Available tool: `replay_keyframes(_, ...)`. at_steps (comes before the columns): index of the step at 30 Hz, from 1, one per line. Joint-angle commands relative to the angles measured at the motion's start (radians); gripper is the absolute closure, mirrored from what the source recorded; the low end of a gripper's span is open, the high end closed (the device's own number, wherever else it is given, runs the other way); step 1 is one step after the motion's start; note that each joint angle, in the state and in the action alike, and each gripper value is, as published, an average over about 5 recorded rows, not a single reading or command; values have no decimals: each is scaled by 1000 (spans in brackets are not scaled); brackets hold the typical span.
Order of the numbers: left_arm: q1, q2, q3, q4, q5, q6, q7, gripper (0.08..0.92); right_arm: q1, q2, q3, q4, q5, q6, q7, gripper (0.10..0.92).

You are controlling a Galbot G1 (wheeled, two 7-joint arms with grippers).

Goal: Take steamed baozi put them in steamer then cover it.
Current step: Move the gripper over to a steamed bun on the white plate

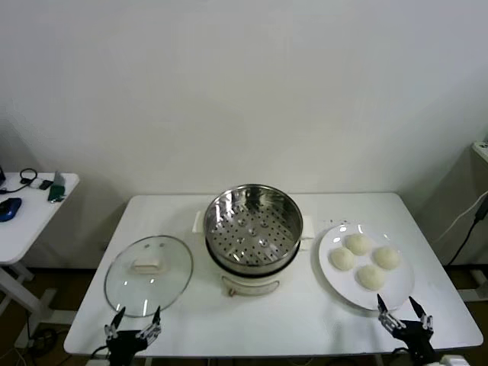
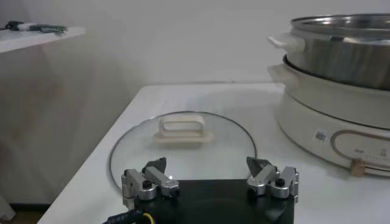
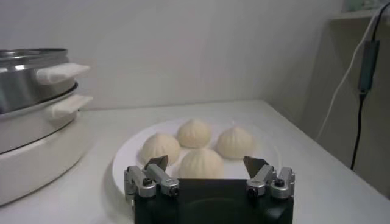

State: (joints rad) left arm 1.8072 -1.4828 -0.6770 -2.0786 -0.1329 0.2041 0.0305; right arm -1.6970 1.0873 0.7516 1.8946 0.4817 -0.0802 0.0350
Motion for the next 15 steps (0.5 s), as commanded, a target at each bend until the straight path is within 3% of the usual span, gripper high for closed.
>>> replay_keyframes(1, 0, -2, 1, -5, 1, 2, 1, 177, 289, -191, -20, -72, -69, -190, -17, 203)
replay_keyframes(4, 1, 0, 4, -10, 4, 2, 0, 177, 426, -310, -100, -146, -104, -227, -116, 203)
replay_keyframes(9, 7, 1, 9, -19, 16, 1, -3, 177, 637, -571, -308, -294, -238, -244, -419, 203)
replay_keyframes(15, 17, 1, 17, -25, 25, -3, -5, 177, 898, -732, -562, -439, -438, -119, -758, 203)
